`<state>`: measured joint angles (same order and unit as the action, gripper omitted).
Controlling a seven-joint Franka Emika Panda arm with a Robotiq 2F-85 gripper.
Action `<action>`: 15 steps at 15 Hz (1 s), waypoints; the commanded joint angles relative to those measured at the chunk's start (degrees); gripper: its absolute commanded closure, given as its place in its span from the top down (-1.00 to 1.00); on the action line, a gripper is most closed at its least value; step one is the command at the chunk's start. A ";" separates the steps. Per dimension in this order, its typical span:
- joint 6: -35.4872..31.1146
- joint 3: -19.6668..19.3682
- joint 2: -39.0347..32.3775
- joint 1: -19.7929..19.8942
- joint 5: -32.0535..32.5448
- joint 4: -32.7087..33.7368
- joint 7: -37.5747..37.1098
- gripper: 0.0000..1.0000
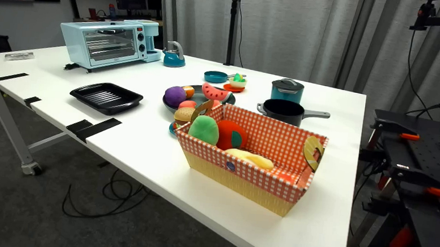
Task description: Remove the lid from the blue pot and place it on top of the blue pan
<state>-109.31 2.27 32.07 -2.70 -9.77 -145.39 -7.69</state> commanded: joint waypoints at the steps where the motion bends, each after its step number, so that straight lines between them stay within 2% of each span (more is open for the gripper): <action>1: 0.14 0.30 -0.01 0.37 -0.15 0.09 0.16 1.00; 9: -2.64 -0.53 -2.27 1.32 0.35 0.54 0.99 1.00; 15: -10.94 -2.18 -7.72 4.21 3.09 1.52 1.43 1.00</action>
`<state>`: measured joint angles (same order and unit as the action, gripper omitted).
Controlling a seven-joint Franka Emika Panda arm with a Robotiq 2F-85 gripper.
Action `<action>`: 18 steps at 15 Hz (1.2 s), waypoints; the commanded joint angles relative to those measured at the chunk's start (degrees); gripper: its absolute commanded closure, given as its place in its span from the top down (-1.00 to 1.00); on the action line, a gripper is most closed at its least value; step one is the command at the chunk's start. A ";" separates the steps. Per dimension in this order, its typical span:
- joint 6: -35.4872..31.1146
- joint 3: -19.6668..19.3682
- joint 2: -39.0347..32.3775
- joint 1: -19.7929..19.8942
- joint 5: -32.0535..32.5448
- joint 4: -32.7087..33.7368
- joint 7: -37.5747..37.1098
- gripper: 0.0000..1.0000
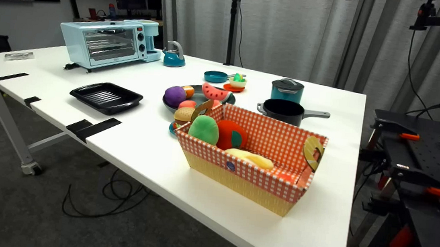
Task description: Remove the lid from the blue pot and place it on top of the blue pan
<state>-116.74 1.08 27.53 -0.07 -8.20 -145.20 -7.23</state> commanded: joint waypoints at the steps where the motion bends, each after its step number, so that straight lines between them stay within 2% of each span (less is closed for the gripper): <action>1: -5.20 -1.38 -4.59 2.09 1.96 1.56 0.96 1.00; 8: -17.40 -3.72 -16.93 4.97 5.11 4.99 0.17 1.00; 18: -31.24 -5.76 -34.52 5.24 4.76 12.04 0.67 1.00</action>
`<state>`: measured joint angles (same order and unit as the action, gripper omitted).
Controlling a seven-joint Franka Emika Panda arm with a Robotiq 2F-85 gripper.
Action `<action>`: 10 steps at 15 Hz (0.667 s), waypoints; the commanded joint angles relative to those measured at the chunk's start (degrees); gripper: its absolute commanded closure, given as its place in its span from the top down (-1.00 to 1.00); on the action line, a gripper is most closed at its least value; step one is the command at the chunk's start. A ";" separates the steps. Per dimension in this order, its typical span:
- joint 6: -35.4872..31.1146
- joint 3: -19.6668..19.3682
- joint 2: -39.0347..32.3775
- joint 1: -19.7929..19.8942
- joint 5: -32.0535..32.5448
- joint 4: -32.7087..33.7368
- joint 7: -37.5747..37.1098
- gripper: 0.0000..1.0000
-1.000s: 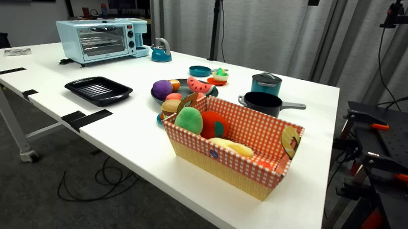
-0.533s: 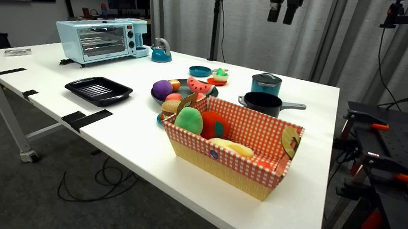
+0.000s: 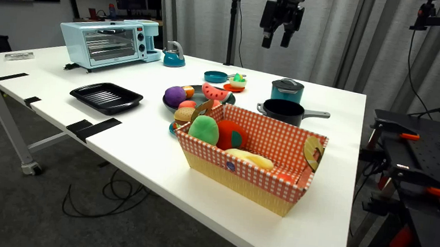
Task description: Remove the lid from the blue pot and place it on top of the blue pan
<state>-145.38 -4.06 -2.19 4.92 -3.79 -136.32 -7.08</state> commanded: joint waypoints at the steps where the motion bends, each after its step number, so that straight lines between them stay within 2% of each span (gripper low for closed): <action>1: -3.58 -0.86 -6.15 0.39 0.17 3.83 0.73 1.00; 10: -3.78 -3.63 -9.66 4.59 -3.16 7.64 5.24 1.00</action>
<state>-148.89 -7.11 -11.07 7.74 -5.11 -130.13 -4.46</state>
